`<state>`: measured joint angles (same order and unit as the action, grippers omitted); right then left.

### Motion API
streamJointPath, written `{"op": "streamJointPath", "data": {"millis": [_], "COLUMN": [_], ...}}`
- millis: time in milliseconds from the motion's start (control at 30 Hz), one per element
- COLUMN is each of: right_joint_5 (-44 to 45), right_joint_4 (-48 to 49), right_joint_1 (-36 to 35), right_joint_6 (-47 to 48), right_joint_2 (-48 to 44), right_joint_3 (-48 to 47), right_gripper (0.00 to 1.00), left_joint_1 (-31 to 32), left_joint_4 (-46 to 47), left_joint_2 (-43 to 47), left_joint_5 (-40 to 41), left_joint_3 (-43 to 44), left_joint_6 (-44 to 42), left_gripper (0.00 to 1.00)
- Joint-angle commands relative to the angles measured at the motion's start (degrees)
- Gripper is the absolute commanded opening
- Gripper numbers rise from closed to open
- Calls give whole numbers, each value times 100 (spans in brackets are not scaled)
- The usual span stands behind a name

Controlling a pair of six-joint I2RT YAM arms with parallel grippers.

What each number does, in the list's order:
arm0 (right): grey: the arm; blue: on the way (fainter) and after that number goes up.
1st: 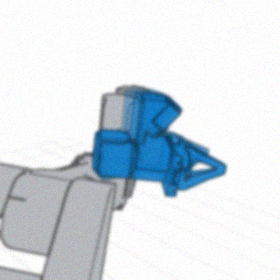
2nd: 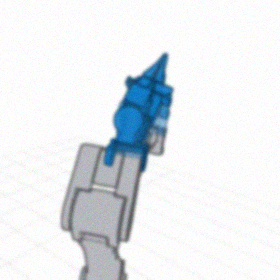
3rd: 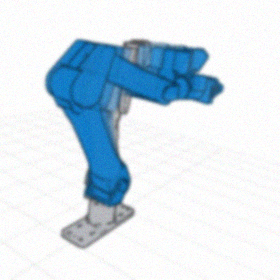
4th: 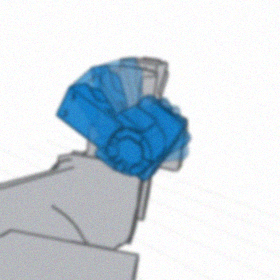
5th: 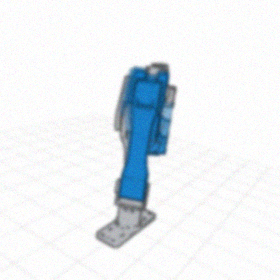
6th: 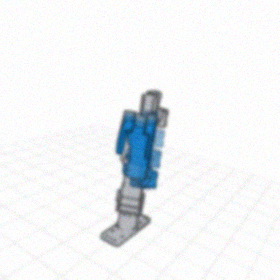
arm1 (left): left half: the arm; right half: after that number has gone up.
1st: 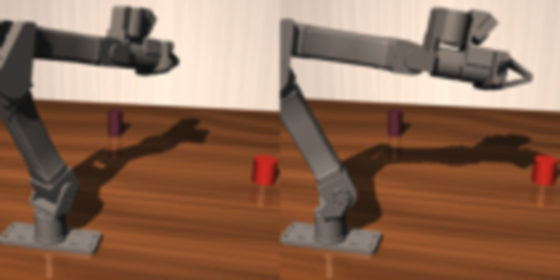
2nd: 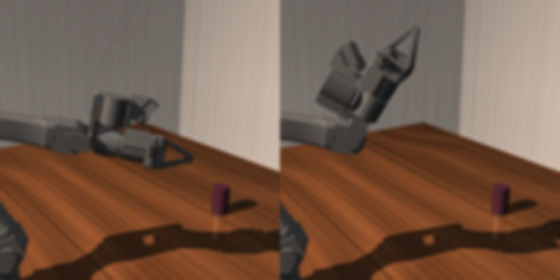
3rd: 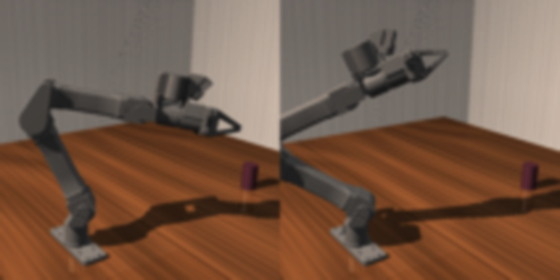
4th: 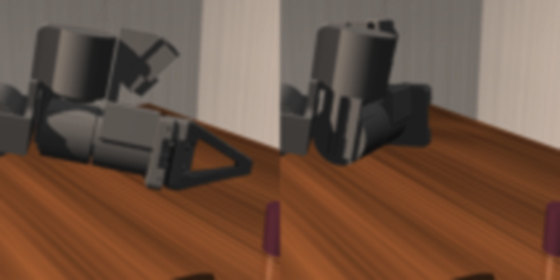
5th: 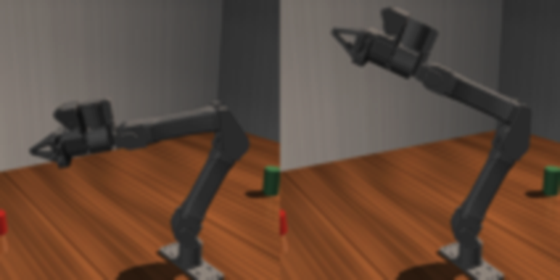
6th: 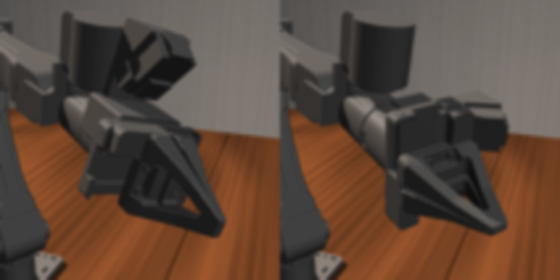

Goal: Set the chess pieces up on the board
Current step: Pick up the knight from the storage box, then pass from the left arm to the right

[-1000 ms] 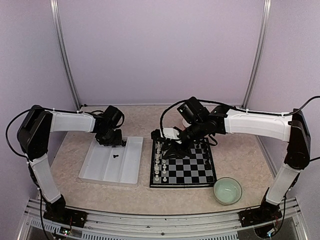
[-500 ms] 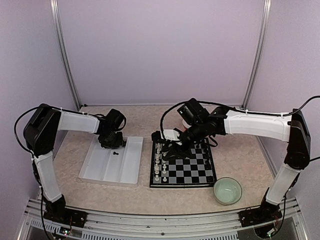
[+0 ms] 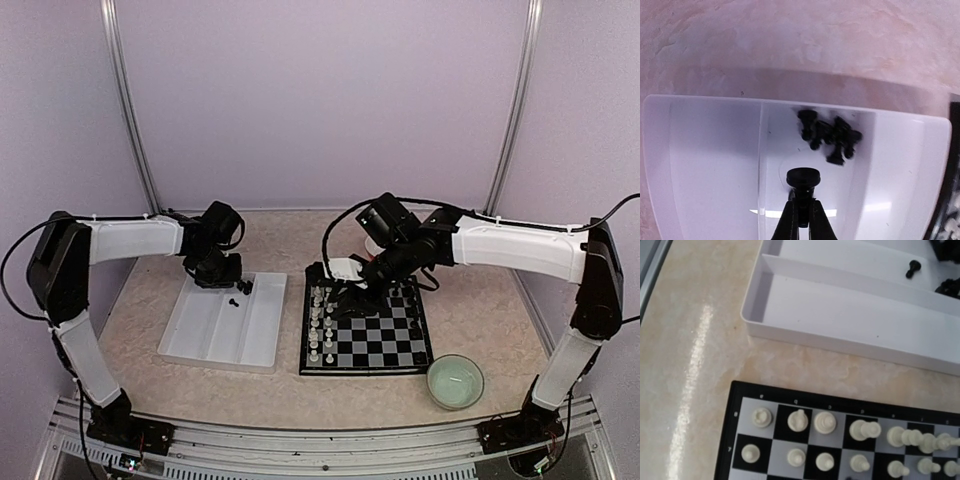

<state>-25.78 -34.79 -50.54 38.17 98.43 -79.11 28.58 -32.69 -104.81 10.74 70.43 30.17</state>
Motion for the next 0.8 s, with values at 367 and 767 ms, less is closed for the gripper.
{"op": "streamJointPath", "data": {"millis": [367,767], "right_joint_5": [191,890], "right_joint_4": [-460,-584], "right_joint_1": [-136,-912], "right_joint_6": [999,1825], "right_joint_2": [-113,197], "right_joint_3": [-1215,-1377], "right_gripper": [44,49], "left_joint_1": [239,1089], "left_joint_4": [-678,-237], "left_joint_2": [2181,1743], "left_joint_5": [-4364,-5676], "left_joint_3": [-321,83], "left_joint_6": [-205,5], "left_gripper": [0,0]}}
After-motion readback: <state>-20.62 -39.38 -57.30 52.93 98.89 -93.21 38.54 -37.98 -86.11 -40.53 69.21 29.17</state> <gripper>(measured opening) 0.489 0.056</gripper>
